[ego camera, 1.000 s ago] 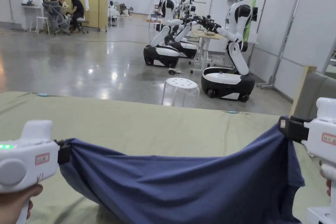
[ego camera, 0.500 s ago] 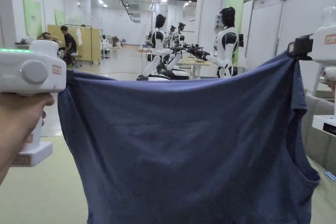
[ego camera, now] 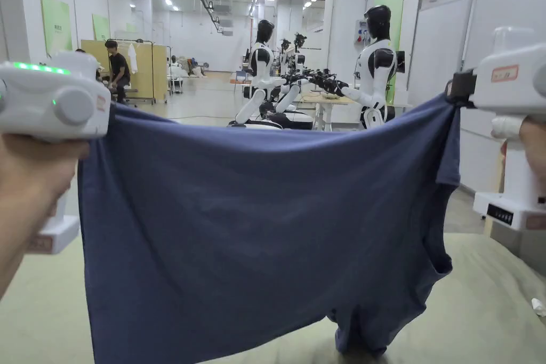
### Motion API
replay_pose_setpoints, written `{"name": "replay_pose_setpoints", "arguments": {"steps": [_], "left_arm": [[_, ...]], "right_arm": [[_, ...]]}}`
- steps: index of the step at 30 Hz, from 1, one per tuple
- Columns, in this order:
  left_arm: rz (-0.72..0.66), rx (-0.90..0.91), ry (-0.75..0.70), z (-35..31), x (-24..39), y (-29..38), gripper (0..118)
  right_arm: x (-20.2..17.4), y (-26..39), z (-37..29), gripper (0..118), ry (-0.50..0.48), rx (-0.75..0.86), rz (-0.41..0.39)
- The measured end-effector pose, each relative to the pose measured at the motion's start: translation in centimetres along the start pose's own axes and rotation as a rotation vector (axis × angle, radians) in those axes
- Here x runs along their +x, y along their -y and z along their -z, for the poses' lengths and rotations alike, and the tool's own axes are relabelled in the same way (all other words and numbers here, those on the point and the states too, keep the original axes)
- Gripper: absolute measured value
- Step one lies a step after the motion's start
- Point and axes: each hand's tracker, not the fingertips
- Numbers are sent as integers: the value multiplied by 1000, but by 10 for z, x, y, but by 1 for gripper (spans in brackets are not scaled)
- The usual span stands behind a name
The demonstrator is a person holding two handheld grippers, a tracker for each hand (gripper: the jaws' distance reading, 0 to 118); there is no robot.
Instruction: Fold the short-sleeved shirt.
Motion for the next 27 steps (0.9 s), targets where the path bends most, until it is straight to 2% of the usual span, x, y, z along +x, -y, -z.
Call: {"name": "replay_pose_setpoints", "arguments": {"steps": [3, 5, 9, 13, 16, 20, 25, 27], "left_arm": [[3, -51, 3, 9, 10, 36, 7], [3, -77, 11, 14, 10, 49, 7], [-2, -85, 14, -3, 11, 61, 7], [-20, -81, 27, -44, 7, 78, 7], [-18, -113, 68, -82, -1, 101, 7], [-20, -170, 125, -142, -18, 161, 7], [36, -346, 229, -214, -38, 262, 7], [61, -447, 237, -231, -44, 304, 7]], "right_arm": [[4, 36, 15, 4, 24, -12, 26], [10, 45, 18, 4, 8, -35, 55], [14, 52, 4, 5, 12, -47, 36], [20, 64, -31, 5, -31, -58, 102], [18, 85, -76, 5, -41, -76, 87], [21, 141, -144, 5, -91, -148, 124], [26, 244, -218, 4, -86, -298, 56], [33, 290, -231, 5, -88, -405, 75]]}}
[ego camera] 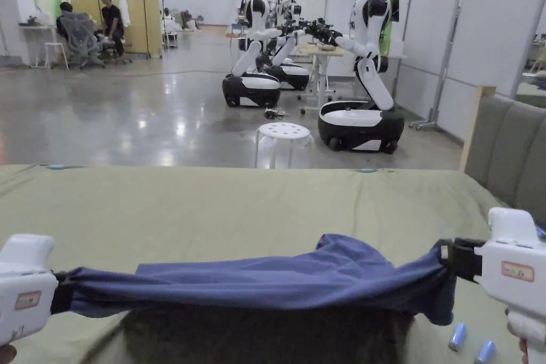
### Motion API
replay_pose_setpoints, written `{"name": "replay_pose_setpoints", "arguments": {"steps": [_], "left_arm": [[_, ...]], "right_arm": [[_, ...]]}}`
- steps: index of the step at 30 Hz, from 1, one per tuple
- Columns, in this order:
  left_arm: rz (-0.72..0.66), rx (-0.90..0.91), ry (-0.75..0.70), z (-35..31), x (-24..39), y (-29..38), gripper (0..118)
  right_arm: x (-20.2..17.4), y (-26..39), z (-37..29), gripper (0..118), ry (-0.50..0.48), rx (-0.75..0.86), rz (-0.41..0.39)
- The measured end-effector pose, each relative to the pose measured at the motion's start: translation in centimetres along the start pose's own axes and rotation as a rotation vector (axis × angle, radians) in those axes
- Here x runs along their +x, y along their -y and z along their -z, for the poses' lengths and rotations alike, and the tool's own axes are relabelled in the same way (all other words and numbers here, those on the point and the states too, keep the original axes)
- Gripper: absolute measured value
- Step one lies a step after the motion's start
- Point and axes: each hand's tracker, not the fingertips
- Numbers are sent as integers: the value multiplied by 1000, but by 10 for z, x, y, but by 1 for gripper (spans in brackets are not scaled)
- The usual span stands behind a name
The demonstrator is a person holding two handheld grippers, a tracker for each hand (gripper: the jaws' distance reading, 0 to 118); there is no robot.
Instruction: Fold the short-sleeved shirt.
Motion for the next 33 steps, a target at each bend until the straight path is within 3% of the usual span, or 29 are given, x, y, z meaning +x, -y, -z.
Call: {"name": "replay_pose_setpoints", "arguments": {"steps": [5, 7, 8, 9, 10, 11, 14, 18, 21, 22, 23, 24, 25, 28, 33], "left_arm": [[-54, -264, 50, 24, -8, 82, 7], [-53, -276, 48, 28, -6, 88, 11], [-64, -275, 52, 29, -8, 88, 24], [-92, -275, 58, 30, -10, 87, 54], [-133, -242, 81, 25, -10, 83, 73], [-126, -189, 52, 15, -9, 77, 83], [-46, 60, 14, -28, 6, 64, 85], [-62, 368, 8, -75, 37, 64, 86], [-36, 484, -24, -92, 63, 74, 84], [-26, 468, -24, -93, 69, 76, 79], [-26, 457, -41, -89, 74, 78, 63], [-19, 453, -57, -88, 78, 79, 22], [-13, 444, -52, -82, 78, 81, 8], [-50, 405, 3, -67, 67, 83, 8], [-32, 322, -33, -51, 45, 77, 7]], "right_arm": [[13, 97, 24, 5, 13, -343, 79], [13, 111, 31, 5, 32, -379, 96], [13, 113, 32, 13, 32, -376, 105], [13, 112, 33, 43, 34, -369, 113], [12, 109, 30, 68, 51, -345, 131], [10, 103, 24, 82, 61, -299, 144], [-8, 88, -3, 94, 17, -140, 131], [-47, 84, -40, 99, -18, 134, 76], [-76, 92, -55, 95, 28, 299, -39], [-84, 94, -56, 85, 34, 314, -72], [-90, 98, -55, 61, 41, 320, -93], [-95, 100, -53, 25, 55, 319, -111], [-99, 103, -50, 9, 64, 308, -117], [-102, 108, -43, 9, 55, 303, -114], [-105, 109, -35, 9, 48, 276, -112]]}}
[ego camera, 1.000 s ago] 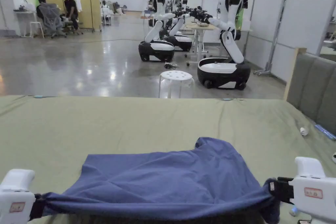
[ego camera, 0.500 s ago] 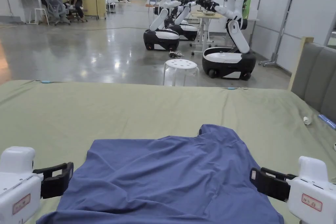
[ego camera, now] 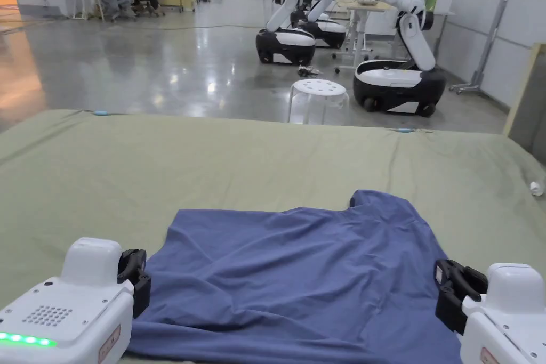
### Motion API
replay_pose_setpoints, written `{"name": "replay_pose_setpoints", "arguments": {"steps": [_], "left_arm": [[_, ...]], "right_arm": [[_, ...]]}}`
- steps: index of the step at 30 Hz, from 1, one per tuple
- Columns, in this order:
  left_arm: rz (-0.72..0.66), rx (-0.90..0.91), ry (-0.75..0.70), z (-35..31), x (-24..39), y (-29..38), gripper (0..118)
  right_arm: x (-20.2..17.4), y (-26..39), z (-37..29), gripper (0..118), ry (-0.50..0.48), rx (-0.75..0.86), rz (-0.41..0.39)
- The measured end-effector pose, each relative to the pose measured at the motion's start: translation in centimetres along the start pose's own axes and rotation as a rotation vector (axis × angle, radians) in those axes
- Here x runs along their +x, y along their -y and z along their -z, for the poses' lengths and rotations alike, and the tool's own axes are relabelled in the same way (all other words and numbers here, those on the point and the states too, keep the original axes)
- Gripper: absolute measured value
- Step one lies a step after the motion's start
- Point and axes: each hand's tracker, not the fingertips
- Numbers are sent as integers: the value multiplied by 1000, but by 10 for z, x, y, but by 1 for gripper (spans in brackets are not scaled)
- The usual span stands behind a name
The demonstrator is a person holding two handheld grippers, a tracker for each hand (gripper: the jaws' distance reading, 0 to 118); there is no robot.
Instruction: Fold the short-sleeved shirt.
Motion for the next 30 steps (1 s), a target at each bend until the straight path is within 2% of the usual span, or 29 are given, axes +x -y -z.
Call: {"name": "replay_pose_setpoints", "arguments": {"steps": [4, 5, 6, 7, 8, 9, 13, 15, 16, 17, 18, 19, 24, 27, 28, 29, 30], "left_arm": [[-112, -319, 76, 25, -45, 2, 8], [-96, -377, 82, 32, -54, 7, 20], [-70, -413, 97, 32, -51, 8, 54], [-57, -460, 91, 39, -57, 14, 76], [-34, -506, 80, 49, -64, 21, 91], [-52, -502, 98, 54, -68, 25, 93], [-50, -565, 70, 75, -74, 40, 92], [-46, -619, 113, 83, -73, 49, 91], [-41, -630, 130, 87, -71, 52, 85], [-46, -648, 172, 92, -72, 56, 61], [-69, -652, 196, 98, -74, 59, 15], [-90, -666, 190, 103, -72, 61, 10], [-39, -688, 182, 105, -61, 62, 10], [-47, -595, 136, 91, -60, 49, 10], [-40, -566, 116, 86, -58, 45, 10], [-35, -541, 110, 82, -57, 42, 10], [-38, -521, 114, 79, -55, 40, 10]], "right_arm": [[-4, 0, 3, 9, -14, -13, -22], [-5, 0, 5, 9, -20, -22, -18], [-6, 1, 8, 9, -27, -32, -10], [-7, 1, 10, 9, -38, -42, -1], [-7, 1, 12, 9, -46, -47, 5], [-8, 1, 14, 9, -50, -53, 7], [-9, 1, 21, 9, -67, -78, 31], [-8, 1, 21, 9, -62, -88, 33], [-6, 0, 22, 9, -58, -92, 32], [-4, -2, 22, 9, -54, -98, 30], [-1, -3, 23, 9, -51, -106, 29], [2, -3, 23, 9, -47, -117, 30], [30, -6, 23, 9, 12, -196, -21], [58, -7, 31, 12, 16, -367, -5], [67, -3, 34, 25, 39, -404, -24], [75, 1, 38, 51, 40, -451, -46], [84, 5, 42, 94, 3, -513, -56]]}}
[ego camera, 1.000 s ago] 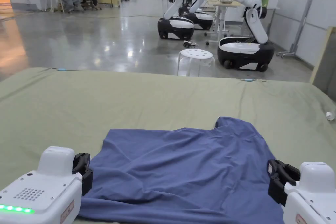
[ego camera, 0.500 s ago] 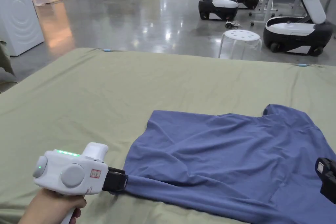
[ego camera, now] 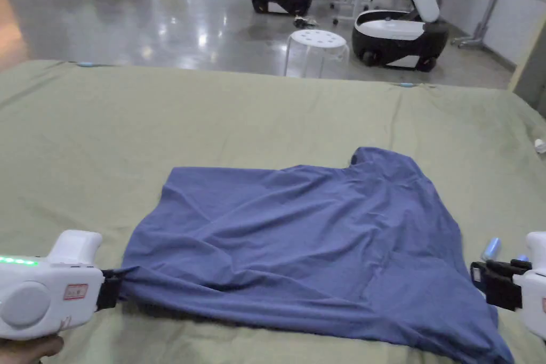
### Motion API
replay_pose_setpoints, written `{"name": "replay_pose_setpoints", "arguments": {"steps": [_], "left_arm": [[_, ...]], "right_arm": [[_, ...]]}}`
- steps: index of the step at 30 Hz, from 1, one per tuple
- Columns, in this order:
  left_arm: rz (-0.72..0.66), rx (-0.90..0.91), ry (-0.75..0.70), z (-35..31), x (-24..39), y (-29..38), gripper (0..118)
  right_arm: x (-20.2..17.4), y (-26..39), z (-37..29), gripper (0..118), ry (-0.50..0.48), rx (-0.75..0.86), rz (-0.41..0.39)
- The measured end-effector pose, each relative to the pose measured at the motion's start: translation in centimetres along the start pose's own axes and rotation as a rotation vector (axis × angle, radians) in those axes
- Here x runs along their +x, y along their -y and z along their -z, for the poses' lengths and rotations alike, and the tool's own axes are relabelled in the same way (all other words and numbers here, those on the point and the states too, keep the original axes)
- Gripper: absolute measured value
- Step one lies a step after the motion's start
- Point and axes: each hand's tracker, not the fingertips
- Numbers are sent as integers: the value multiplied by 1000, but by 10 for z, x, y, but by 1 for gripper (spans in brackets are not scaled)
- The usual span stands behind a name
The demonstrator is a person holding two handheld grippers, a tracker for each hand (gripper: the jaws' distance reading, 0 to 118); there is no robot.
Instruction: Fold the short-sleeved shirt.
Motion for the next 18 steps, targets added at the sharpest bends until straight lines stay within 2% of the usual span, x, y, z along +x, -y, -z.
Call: {"name": "replay_pose_setpoints", "arguments": {"steps": [1, 2, 4, 7, 8, 9, 10, 11, 13, 14, 15, 17, 18], "left_arm": [[0, -8, 11, -3, 2, 0, 10], [8, -13, 24, -4, 5, -1, 10], [36, 0, 13, -12, 22, -1, 10], [44, -1, 14, -12, 28, -2, 10], [44, -5, 19, -12, 31, -3, 10], [43, -10, 19, -11, 32, -3, 10], [44, -12, 13, -11, 34, -3, 10], [47, -15, 8, -10, 35, -3, 10], [43, -23, -2, -7, 33, -5, 10], [37, -24, -6, -7, 32, -4, 10], [35, -26, -6, -9, 31, -4, 10], [29, -2, -30, -15, 29, -4, 8], [26, 5, -36, -18, 29, -4, 7]], "right_arm": [[7, 6, 5, 113, -59, -18, -5], [13, 11, 12, 118, -72, -59, 8], [22, 20, 27, 115, -67, -193, 23], [33, 36, 43, 113, -28, -287, 34], [36, 42, 50, 109, -16, -311, 43], [37, 49, 55, 89, -13, -337, 59], [40, 54, 61, 63, -21, -366, 78], [43, 59, 65, 58, -30, -387, 106], [47, 63, 65, 56, -28, -348, 138], [48, 61, 59, 45, -49, -323, 137], [48, 57, 51, 8, -81, -298, 148], [48, 49, 37, 7, -104, -256, 207], [46, 44, 30, 7, -94, -259, 186]]}}
